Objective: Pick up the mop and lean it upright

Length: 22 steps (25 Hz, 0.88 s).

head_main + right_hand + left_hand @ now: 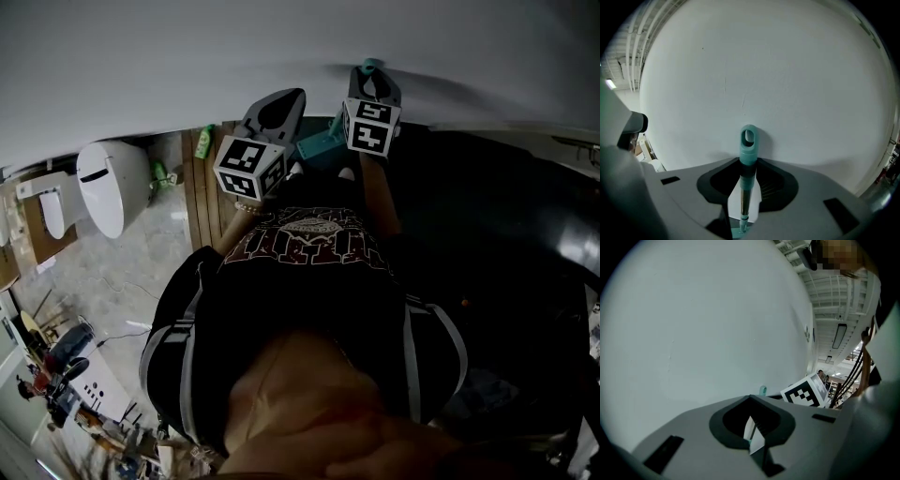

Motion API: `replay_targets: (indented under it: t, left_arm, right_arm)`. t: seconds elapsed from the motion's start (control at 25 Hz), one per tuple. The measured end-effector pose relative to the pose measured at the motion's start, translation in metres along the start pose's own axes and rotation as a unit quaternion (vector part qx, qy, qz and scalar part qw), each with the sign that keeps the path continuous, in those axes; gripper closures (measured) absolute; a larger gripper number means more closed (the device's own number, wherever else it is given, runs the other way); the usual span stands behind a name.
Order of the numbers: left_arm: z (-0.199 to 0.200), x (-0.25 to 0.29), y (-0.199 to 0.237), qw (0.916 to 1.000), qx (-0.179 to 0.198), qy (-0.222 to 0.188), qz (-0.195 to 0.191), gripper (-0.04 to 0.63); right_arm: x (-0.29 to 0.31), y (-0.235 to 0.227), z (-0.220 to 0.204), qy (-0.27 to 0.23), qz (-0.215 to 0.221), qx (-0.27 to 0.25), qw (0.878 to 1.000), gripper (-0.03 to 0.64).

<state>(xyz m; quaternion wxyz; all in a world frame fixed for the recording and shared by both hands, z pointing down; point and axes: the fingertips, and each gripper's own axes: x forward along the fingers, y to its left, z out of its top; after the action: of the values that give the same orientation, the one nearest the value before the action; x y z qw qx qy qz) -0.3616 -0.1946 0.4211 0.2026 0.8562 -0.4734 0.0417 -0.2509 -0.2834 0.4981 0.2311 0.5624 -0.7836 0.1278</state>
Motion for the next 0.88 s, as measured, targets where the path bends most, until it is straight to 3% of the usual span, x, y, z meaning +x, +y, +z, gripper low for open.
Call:
replay_targets:
  t: [0.88]
  left_arm:
    - [-0.027, 0.001, -0.045, 0.9974, 0.011, 0.027, -0.065, 0.558]
  right_arm:
    - [-0.083, 0.015, -0.04, -0.004, 0.014, 0.0, 1.0, 0.499]
